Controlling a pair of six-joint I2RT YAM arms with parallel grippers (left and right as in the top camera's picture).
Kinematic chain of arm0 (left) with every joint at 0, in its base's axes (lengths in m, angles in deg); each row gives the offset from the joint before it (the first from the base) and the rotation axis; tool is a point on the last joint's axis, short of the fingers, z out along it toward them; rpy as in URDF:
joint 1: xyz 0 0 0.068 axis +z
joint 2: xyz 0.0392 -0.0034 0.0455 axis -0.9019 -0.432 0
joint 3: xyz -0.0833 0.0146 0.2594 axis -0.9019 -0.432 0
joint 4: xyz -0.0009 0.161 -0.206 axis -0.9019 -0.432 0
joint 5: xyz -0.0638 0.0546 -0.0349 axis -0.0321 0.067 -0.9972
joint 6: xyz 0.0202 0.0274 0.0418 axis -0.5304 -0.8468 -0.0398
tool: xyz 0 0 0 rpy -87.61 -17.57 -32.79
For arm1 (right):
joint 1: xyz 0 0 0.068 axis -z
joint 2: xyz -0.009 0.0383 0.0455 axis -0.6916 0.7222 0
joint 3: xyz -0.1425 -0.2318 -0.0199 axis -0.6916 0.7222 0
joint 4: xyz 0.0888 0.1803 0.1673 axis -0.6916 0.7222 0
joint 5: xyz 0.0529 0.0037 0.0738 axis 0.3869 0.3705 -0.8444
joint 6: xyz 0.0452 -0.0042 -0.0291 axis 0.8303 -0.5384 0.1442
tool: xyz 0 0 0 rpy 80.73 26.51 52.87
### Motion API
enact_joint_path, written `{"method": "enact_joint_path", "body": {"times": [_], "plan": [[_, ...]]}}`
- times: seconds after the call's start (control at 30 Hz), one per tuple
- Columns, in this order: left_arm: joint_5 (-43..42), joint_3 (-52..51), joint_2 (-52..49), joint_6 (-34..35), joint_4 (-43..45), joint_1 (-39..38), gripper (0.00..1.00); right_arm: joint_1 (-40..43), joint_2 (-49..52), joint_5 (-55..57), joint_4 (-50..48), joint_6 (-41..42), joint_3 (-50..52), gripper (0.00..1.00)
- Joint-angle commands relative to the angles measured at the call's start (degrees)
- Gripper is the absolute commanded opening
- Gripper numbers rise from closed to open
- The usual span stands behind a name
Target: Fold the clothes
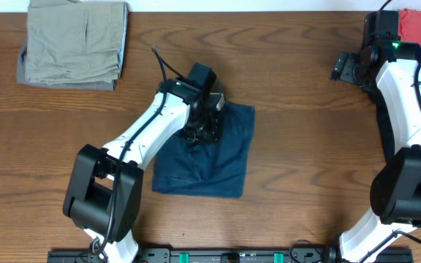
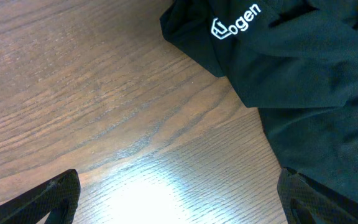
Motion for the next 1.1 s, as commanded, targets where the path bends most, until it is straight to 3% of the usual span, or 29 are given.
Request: {"method": "enact_joint_path", "body": {"times": [0.0, 0.5, 0.77, 1.07], "plan": [[-0.8, -1.0, -0.3, 0.5, -0.4, -0.8, 0.21, 0.0, 0.3, 0.6, 0.0, 0.8, -0.3, 0.99], [-9.7, -0.7, 0.6, 0.4, -1.6, -1.6, 0.21, 0.0, 0.3, 0.6, 0.0, 0.8, -0.3, 0.99], [-4.7, -0.5, 4.0, -1.0, -1.3, -1.4, 0.21, 0.0, 0.3, 0.6, 0.0, 0.8, -0.3, 0.99], [-1.2, -1.4, -0.4, 1.1, -1.2, -3.3, 0.2, 0.0, 0.3, 0.6, 0.0, 0.8, -0.3, 0.99]]}}
